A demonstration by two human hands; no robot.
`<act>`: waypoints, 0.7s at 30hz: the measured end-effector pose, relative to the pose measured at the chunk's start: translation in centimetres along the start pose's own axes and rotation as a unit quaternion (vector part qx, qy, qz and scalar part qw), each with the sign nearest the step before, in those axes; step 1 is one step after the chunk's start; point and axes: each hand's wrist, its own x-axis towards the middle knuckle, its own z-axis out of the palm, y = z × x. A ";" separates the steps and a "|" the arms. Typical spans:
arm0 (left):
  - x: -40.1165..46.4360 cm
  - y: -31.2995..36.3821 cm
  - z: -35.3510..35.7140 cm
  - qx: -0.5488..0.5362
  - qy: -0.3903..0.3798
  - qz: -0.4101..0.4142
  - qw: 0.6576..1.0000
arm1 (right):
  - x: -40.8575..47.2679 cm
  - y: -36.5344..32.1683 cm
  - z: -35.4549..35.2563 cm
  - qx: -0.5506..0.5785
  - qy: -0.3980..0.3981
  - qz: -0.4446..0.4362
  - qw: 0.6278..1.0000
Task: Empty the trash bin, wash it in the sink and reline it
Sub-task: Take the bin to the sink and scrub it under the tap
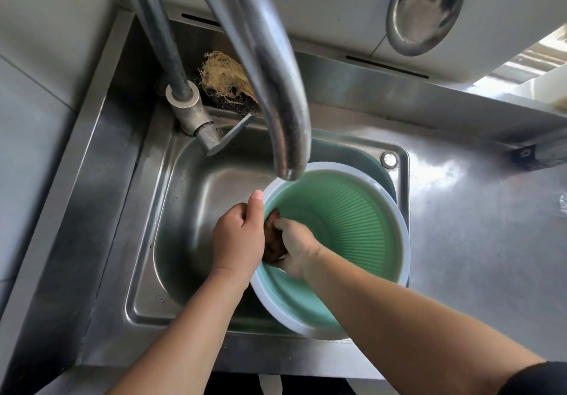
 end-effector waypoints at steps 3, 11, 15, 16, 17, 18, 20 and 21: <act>-0.2 0.3 0.0 -0.001 0.005 0.002 1.000 | -3.5 0.8 -0.9 -0.139 -0.062 -0.090 0.984; -0.4 0.5 0.2 0.013 0.020 -0.002 1.000 | -9.0 0.2 -6.2 -0.668 -0.156 -0.165 0.709; -0.3 0.6 0.2 0.044 0.026 0.002 0.999 | -8.8 -1.5 -7.9 -0.827 -0.173 -0.141 0.517; -0.3 0.6 0.2 0.046 0.026 0.001 0.999 | -8.6 -2.0 -8.3 -0.855 -0.164 -0.126 0.476; -0.3 0.6 0.2 0.044 0.025 -0.002 0.999 | -8.2 -2.4 -8.8 -0.883 -0.148 -0.110 0.433; -0.4 0.6 0.2 0.040 0.022 -0.006 0.999 | -7.8 -2.8 -9.0 -0.909 -0.129 -0.095 0.384; -0.5 0.6 0.4 0.027 0.012 -0.013 0.999 | -6.8 -3.4 -9.3 -0.952 -0.086 -0.066 0.287; -0.6 0.6 0.4 0.023 0.007 -0.015 1.000 | -6.4 -3.5 -9.4 -0.966 -0.065 -0.058 0.243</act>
